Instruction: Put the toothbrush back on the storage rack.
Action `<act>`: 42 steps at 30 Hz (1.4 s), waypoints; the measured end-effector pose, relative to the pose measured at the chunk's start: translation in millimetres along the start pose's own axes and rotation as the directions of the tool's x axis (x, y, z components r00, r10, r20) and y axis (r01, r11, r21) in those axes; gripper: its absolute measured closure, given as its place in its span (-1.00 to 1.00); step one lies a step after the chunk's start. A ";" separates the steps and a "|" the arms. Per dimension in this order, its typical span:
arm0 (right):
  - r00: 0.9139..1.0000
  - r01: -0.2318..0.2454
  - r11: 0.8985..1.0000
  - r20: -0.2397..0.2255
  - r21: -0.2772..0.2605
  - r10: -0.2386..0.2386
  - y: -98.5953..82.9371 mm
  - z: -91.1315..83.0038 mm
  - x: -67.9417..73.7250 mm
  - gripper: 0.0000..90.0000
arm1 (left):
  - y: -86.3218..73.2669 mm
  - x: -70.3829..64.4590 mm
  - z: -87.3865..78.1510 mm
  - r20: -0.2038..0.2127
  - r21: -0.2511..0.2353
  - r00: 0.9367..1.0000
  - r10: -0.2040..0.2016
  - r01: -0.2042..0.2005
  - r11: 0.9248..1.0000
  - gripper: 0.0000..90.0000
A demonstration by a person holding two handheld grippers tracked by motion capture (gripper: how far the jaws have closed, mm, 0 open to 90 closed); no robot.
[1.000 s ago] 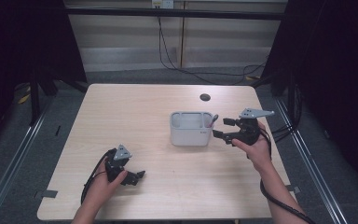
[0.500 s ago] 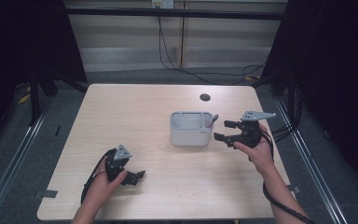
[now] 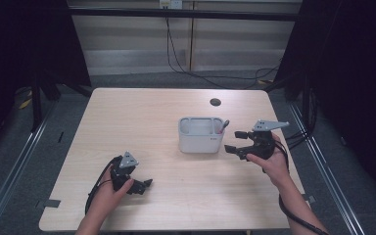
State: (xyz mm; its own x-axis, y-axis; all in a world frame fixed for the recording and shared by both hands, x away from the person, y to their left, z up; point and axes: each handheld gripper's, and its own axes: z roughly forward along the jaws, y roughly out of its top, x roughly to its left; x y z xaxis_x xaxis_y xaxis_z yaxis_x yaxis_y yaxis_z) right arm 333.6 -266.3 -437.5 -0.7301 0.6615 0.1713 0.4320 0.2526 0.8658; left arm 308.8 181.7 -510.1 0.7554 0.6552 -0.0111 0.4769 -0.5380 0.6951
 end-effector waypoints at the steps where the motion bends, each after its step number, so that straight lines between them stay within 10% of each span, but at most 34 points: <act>1: 1.000 0.002 1.000 -0.003 0.002 -0.002 -0.9 0.0 0.3 -0.54 | -0.1 0.0 0.2 0.000 -0.002 1.000 -0.001 0.001 1.000 -1.00; 42: 1.000 -0.015 0.997 0.019 0.072 0.013 -42.4 -5.7 -12.1 -0.56 | -0.1 0.0 0.1 -0.001 -0.002 1.000 -0.001 0.001 1.000 -1.00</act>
State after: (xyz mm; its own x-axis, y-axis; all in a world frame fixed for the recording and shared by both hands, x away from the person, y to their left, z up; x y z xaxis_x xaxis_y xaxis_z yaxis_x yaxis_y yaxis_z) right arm 321.1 -289.0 -473.6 -0.7141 0.6780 0.1741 0.4797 0.2929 0.8271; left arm 308.8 181.7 -510.3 0.7544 0.6563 -0.0105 0.4763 -0.5363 0.6967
